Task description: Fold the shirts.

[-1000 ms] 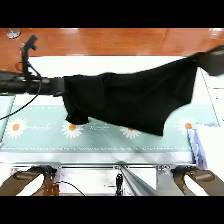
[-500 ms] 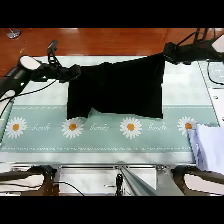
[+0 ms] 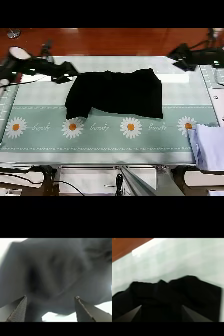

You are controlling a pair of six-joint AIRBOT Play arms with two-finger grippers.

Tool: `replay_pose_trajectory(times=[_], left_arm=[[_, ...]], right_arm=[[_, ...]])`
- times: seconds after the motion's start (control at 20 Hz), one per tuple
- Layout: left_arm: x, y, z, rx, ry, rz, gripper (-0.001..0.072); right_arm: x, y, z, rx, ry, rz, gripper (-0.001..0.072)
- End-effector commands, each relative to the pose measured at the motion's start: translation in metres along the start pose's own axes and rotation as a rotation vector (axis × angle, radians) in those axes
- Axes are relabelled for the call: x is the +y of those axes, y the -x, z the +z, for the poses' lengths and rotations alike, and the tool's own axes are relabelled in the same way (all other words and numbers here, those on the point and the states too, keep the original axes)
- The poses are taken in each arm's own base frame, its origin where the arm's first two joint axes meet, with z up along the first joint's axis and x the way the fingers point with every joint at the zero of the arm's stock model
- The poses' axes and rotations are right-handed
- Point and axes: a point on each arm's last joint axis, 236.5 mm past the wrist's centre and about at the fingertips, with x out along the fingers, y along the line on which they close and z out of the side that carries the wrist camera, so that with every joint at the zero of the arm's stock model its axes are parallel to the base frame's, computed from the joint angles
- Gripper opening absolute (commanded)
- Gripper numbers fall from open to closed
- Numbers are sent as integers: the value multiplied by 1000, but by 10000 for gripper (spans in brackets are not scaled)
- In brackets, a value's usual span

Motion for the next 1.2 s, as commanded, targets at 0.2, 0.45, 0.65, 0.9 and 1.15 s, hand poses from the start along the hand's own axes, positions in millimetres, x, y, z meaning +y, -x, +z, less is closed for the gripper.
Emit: replay_pose_trajectory(times=[0.2,0.45,0.65,0.9,1.15], left_arm=[[123,51,-114,177,255,183,705],[92,-8,-114,-26,343,-99,704],[70,-32,-113,-35,260,-166,703],[69,-49,-99,-75,191,-106,30],[48,-37,-77,-93,115,-141,27]], right_arm=[[-141,91,-91,165,-3,-351,631],[-127,51,-158,84,-221,-158,630],[-119,44,-175,117,-241,-113,624],[-121,44,-182,146,-237,-128,623],[-135,44,-223,324,-293,-192,623]])
